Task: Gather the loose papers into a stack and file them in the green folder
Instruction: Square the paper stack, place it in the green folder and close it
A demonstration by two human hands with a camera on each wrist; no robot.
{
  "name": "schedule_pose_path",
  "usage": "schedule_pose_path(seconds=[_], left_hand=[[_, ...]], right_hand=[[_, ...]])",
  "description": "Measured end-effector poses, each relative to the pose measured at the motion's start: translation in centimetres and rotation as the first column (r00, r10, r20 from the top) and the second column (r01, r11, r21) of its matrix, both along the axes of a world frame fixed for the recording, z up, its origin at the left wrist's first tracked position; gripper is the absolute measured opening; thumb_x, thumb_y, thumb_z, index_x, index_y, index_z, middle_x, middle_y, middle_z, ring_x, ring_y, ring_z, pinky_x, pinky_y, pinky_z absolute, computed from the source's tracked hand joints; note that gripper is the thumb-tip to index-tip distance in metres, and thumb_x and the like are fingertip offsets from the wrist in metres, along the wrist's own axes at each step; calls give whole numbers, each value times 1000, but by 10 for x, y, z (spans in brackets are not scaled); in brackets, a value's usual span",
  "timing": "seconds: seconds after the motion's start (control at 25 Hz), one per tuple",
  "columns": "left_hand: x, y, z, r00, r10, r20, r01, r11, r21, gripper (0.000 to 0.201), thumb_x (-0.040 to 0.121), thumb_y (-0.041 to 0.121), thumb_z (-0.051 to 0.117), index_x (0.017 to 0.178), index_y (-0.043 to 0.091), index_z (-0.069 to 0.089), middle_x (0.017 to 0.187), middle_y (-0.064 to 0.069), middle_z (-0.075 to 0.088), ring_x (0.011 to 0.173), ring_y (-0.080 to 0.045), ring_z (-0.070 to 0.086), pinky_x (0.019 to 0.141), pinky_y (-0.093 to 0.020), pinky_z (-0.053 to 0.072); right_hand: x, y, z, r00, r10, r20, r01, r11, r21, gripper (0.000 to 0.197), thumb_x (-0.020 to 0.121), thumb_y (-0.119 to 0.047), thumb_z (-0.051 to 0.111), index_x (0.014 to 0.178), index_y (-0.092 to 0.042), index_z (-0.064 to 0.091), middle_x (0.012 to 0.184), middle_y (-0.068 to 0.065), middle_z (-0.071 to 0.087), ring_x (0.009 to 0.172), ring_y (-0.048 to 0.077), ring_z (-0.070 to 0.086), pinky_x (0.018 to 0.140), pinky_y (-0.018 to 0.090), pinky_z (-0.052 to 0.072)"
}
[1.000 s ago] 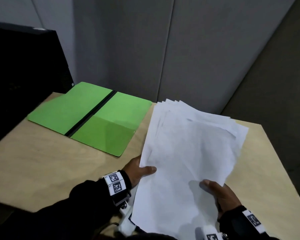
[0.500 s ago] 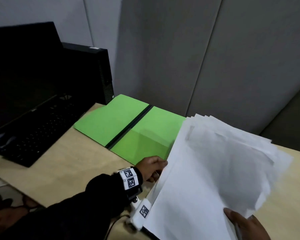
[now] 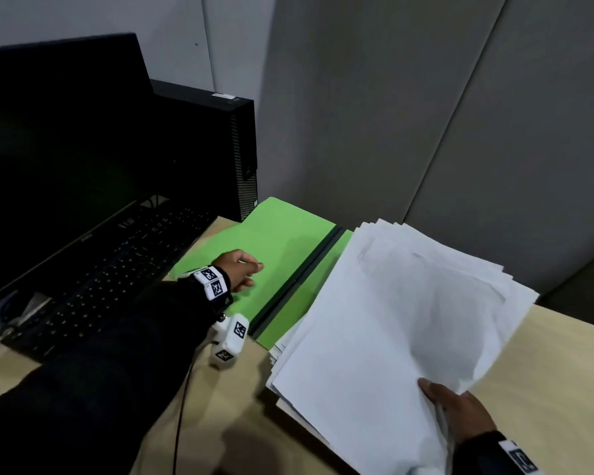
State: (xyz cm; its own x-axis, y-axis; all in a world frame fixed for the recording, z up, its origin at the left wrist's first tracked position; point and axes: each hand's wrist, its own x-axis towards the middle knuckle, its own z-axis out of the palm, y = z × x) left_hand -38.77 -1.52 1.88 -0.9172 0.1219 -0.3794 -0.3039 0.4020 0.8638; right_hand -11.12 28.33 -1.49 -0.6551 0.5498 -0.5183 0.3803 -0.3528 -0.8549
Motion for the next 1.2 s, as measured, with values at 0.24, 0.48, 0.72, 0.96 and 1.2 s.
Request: schedule_pose_path(seconds=[0.24,0.48,0.72,0.96,1.2], left_hand=[[-82,-21,-8,995,-84,-61,45,878,-476,63,76,36,75,129,14,48,130,-15,51,117,-30,53,99,-35,43],[-112,-26,-11,981,-161,112,183,550,-815,106,67,57,73,146,11,20,151,-19,26,138,-37,30,112,-50,30],[-116,-26,-20,979,-153,132,184,405,-896,122,50,68,77,145,15,21,147,-17,25,137,-37,26,111,-53,30],[-118,-26,-16,979,-146,144,198,490,-849,125,52,65,79,146,7,20,149,-19,30,137,-36,33,111,-46,31],[-100,-27,-23,990,-124,62,128,634,-763,101,50,45,89,130,5,42,127,-20,54,117,-34,54,100,-41,45]], right_hand=[[-71,-22,-12,993,85,78,-86,996,8,58,42,-16,80,95,2,66,67,5,72,90,37,65,92,46,47],[-87,-20,-21,987,49,156,-60,996,69,49,39,-18,85,83,-2,69,76,10,70,82,30,63,88,42,46],[-88,-20,-23,974,34,224,-54,995,81,34,38,-14,73,70,-7,67,54,-4,68,78,31,63,75,37,47],[-74,-9,-26,966,51,255,-82,990,111,36,30,-22,75,63,-10,67,80,14,71,86,35,64,87,42,47],[-50,1,-12,968,37,249,-66,992,109,33,37,-15,69,68,-7,63,70,5,66,75,30,61,75,36,43]])
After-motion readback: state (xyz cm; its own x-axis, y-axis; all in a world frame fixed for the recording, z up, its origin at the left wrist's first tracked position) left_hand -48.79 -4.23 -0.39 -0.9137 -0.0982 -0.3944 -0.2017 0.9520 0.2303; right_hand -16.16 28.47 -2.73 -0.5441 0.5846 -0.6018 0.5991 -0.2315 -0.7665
